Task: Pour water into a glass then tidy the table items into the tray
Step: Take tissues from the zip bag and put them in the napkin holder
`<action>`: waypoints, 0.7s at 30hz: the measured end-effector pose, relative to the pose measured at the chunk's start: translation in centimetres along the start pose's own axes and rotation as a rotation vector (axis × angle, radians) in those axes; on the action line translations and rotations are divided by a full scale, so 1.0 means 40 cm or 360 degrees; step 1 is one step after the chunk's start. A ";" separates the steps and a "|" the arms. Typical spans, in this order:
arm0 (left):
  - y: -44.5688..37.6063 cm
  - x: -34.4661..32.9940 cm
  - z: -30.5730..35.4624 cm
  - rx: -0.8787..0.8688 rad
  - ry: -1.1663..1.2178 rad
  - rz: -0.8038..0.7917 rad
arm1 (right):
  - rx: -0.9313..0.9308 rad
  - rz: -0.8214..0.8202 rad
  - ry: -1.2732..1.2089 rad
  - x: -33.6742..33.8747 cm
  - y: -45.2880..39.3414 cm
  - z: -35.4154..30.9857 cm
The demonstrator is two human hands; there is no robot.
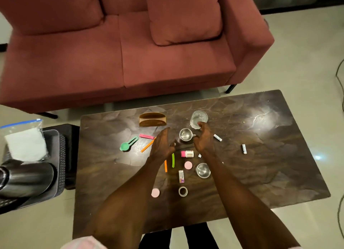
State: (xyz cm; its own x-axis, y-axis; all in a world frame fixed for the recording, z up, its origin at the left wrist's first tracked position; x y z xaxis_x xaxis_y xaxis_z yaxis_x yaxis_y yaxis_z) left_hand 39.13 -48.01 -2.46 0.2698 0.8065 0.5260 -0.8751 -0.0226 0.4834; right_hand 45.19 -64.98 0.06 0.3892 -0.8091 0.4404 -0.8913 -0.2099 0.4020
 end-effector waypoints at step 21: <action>0.396 0.320 -0.125 0.0244 0.0123 0.0630 | 0.0351 -0.0416 0.0306 -0.269 0.166 -0.347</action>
State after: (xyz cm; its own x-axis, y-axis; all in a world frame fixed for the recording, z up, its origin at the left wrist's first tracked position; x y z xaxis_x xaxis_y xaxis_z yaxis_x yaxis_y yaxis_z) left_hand 26.73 -35.08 8.41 -0.1107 0.7596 0.6409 -0.8337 -0.4220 0.3561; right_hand 38.32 -50.04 9.11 0.6277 -0.5992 0.4969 -0.7766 -0.5253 0.3478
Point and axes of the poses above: each hand's wrist, its own y-axis away from the middle knuckle, its own x-axis out of the back of the hand, z = x × y, the point moved 4 cm from there along -y, towards the middle knuckle, and after that the axes turned 13 degrees about -z, right-handed, at the moved point
